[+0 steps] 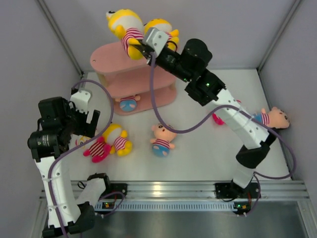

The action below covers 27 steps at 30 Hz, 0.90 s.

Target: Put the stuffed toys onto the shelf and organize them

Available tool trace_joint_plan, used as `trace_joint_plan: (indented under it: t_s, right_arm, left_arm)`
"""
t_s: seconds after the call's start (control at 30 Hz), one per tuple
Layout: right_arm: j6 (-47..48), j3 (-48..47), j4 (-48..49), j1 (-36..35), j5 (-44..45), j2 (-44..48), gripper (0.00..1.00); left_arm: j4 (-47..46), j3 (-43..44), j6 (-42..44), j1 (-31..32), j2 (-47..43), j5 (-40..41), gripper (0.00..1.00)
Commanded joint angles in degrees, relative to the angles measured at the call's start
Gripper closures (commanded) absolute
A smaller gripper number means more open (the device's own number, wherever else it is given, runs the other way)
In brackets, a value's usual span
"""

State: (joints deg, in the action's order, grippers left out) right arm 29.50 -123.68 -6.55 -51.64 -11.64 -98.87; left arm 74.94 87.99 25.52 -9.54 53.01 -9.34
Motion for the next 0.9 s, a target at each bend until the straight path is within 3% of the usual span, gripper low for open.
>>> trace_joint_plan:
  t_s: [0.0, 0.13, 0.27, 0.7, 0.77, 0.8, 0.87]
  right_arm:
    - [11.8, -6.0, 1.3, -0.5, 7.9, -9.5, 1.0]
    - [14.3, -11.6, 3.6, -0.6, 15.1, -16.3, 1.0]
    - [15.2, -13.4, 1.7, -0.5, 15.8, -20.6, 1.0]
    - [11.8, -12.6, 0.5, 0.5, 17.5, -22.7, 1.0]
    - [10.5, -12.6, 0.3, 0.9, 17.6, -22.5, 0.93]
    - [10.0, -12.6, 0.3, 1.0, 17.7, -22.4, 0.75]
    - [8.7, -12.6, 0.2, 1.3, 17.4, -21.9, 0.65]
  left_arm:
    - [-0.9, 0.8, -0.8, 0.2, -0.5, -0.1, 0.01]
    - [-0.8, -0.1, -0.4, 0.2, -0.7, -0.5, 0.01]
    - [-0.8, -1.1, -0.2, 0.4, -1.2, -0.5, 0.01]
    - [-0.8, -2.8, 0.1, 1.2, -2.1, -0.9, 0.01]
    - [-0.9, -3.8, 0.4, 1.1, -2.2, -1.3, 0.01]
    - [-0.8, -4.2, 0.6, 1.2, -2.2, -1.8, 0.02]
    - [-1.0, -6.7, 1.1, 1.2, -2.4, -4.7, 0.05]
